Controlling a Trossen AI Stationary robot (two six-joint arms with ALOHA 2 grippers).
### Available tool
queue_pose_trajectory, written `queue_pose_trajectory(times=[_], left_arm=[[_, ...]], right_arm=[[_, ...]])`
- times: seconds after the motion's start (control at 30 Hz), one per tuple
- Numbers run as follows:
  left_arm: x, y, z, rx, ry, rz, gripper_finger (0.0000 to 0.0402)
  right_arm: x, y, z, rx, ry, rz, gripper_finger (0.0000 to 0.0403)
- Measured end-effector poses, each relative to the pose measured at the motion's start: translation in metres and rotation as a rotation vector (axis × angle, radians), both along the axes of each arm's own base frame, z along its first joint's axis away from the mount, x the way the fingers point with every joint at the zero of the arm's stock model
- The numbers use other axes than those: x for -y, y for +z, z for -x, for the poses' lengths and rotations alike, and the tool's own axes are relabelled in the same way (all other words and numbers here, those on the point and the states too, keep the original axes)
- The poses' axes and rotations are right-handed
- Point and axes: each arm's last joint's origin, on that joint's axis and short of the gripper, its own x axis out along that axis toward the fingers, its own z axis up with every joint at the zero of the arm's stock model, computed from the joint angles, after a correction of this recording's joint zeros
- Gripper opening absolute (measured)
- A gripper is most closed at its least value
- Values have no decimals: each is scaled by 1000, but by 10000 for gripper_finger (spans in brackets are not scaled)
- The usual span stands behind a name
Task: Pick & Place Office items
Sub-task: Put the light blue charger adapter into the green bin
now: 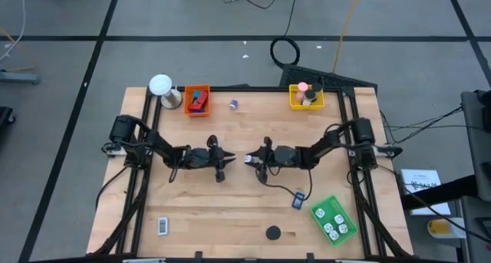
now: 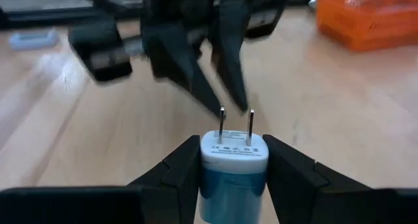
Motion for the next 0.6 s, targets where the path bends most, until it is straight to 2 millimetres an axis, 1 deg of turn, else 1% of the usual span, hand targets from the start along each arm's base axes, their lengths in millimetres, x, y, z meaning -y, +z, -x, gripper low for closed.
queue_pose_trajectory(times=[0.07,0.3,0.43,0.53,0.6], left_arm=[[0,0,0,-4,0,-1,76],[0,-1,0,-10,-1,-3,76],[0,-1,1,-16,-2,-7,76],[0,-2,1,-23,-6,-15,76],[0,-2,1,-26,-10,-16,76]], right_arm=[[1,-7,0,-10,3,1,133],[5,-19,-25,-7,41,4,133],[6,-22,-30,-9,46,20,133],[8,-22,-30,-14,42,13,134],[8,-22,-30,-14,50,6,142]])
